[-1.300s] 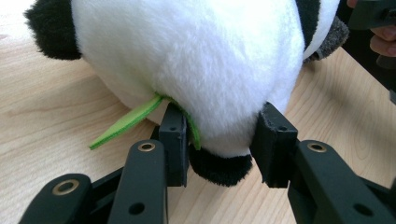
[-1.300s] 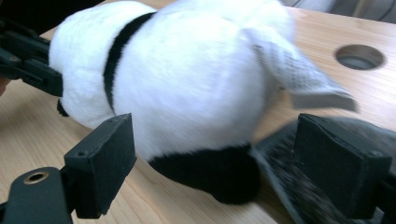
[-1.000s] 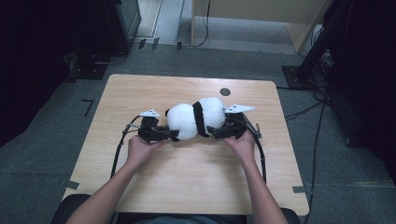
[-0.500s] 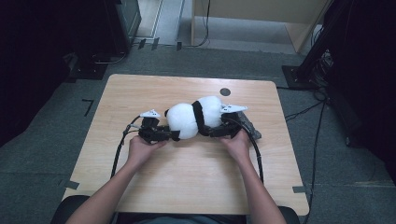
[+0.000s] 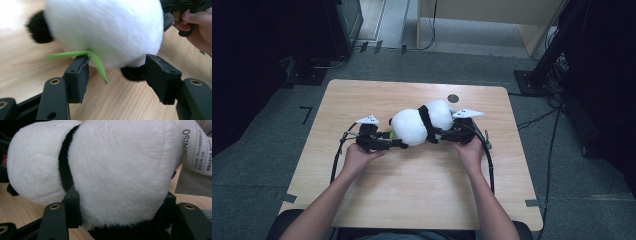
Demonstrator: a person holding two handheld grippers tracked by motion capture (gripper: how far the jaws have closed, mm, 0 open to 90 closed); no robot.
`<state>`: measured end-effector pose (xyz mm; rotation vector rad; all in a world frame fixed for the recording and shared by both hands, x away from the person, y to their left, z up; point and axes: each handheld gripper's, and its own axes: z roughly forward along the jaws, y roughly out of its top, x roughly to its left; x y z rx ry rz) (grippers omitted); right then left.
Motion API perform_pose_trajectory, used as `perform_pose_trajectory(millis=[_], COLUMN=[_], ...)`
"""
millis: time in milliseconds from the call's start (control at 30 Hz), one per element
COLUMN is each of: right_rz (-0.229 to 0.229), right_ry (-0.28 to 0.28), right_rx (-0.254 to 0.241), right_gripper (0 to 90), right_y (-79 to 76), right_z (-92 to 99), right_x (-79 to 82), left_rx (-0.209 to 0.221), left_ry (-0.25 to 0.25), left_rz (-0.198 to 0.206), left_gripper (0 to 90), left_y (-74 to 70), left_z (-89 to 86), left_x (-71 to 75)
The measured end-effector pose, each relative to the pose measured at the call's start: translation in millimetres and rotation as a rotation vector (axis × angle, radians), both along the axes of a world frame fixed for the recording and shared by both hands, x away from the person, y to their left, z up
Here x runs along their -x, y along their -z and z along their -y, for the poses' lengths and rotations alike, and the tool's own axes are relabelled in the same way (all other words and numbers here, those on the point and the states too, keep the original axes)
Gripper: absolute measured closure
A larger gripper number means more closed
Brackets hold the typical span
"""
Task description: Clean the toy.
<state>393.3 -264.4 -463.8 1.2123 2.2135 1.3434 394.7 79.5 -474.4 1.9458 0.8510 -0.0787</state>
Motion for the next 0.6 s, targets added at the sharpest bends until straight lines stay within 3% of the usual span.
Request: perform_pose_trajectory(millis=[200, 400, 600], right_rz=[0.027, 0.062, 0.042], right_ry=[-0.035, -0.134, -0.245], right_rx=[-0.045, -0.035, -0.030], right_gripper=[39.5, 38.4, 38.0], right_y=[-17.0, -31.6, -32.5], right_z=[12.9, 19.5, 17.1], right_x=[4.0, 11.8, 16.6], left_rx=[0.056, 0.042, 0.024], left_ry=[0.031, 0.101, 0.211], left_rz=[0.044, 0.119, 0.174], left_gripper=[32.2, 31.7, 29.7], left_y=[-16.3, -25.5, -25.6], left_z=[-20.5, -26.3, -16.6], left_x=[-2.7, 0.7, 9.1])
